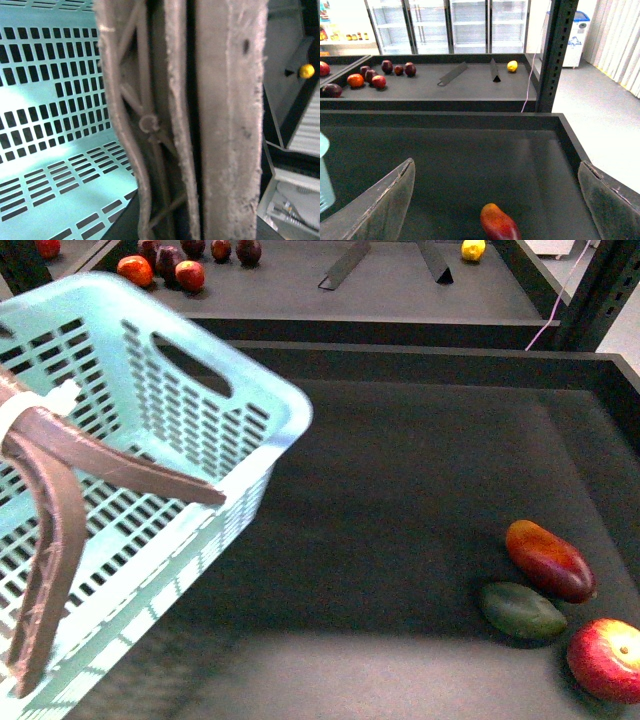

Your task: Pick apple with right arm and hold basket with left

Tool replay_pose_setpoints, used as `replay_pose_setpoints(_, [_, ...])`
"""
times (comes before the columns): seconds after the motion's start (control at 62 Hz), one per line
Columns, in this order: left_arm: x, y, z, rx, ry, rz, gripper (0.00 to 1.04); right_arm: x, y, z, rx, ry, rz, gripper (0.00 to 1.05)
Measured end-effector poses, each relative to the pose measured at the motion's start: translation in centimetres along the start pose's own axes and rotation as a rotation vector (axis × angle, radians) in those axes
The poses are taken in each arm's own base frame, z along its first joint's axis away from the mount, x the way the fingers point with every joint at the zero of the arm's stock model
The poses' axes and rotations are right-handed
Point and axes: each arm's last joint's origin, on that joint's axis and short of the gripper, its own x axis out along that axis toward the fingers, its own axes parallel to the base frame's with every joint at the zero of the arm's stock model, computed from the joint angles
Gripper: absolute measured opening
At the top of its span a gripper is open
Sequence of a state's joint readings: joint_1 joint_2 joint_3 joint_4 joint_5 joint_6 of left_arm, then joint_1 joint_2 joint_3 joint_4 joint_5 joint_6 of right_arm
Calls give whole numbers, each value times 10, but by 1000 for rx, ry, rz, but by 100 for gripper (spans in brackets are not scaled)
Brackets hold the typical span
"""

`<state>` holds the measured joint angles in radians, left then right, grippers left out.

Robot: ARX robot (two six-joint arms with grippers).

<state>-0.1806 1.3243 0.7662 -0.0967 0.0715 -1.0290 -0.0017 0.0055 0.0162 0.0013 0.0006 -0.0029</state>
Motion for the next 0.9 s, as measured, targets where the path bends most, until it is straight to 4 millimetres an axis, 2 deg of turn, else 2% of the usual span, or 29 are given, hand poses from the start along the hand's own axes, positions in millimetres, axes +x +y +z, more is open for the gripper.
replay_pose_setpoints(0.226, [-11,-56,-32,129,87,-156,16,0,0,0,0,0,0,96])
replay_pose_setpoints(0.435, [-22,-91,-61,203,151,-246,16,0,0,0,0,0,0,96])
replay_pose_setpoints(0.677, [-31,-107,-84,267,210,-306,16,0,0,0,0,0,0,96])
replay_pose_setpoints(0.903, [-30,-107,-86,279,215,-305,16,0,0,0,0,0,0,96])
